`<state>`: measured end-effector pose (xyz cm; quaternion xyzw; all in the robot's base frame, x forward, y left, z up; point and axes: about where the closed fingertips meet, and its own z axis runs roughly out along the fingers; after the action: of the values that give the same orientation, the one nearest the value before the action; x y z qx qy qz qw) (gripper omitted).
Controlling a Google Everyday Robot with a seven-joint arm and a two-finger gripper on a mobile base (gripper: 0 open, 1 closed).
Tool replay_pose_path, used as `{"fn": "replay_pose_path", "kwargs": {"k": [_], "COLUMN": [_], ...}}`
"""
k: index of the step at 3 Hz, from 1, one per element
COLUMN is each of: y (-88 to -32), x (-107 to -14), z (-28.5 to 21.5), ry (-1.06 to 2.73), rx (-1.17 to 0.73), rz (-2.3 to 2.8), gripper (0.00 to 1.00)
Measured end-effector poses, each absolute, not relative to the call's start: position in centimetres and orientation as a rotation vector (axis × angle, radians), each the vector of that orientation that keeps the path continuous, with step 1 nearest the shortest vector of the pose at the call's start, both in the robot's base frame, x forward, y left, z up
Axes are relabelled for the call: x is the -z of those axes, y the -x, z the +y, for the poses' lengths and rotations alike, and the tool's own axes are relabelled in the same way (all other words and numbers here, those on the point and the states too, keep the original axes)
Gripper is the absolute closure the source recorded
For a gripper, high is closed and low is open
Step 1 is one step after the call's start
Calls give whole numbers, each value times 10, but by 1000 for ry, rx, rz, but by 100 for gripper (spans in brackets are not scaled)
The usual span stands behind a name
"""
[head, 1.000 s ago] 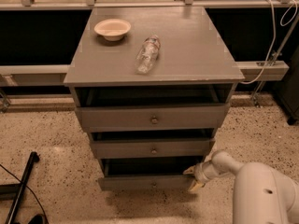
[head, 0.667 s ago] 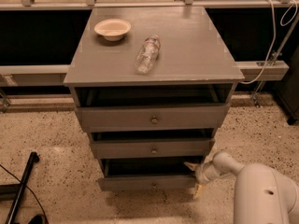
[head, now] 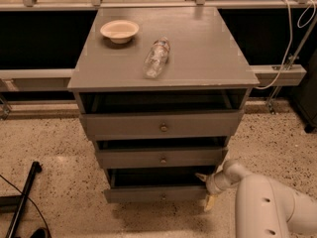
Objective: Open bottom drawer
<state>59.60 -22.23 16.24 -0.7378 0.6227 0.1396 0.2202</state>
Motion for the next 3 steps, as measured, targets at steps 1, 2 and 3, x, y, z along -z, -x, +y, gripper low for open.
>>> {"fn": "replay_pose_path", "kwargs": {"k": [1, 2, 3], "y": [-593, -590, -572], "x": [-147, -162, -178], "z": [-227, -233, -230], "ry": [1996, 1992, 2035], "rx": [-477, -482, -500], "rz": [1768, 1761, 1745], "gripper": [18, 43, 44]}}
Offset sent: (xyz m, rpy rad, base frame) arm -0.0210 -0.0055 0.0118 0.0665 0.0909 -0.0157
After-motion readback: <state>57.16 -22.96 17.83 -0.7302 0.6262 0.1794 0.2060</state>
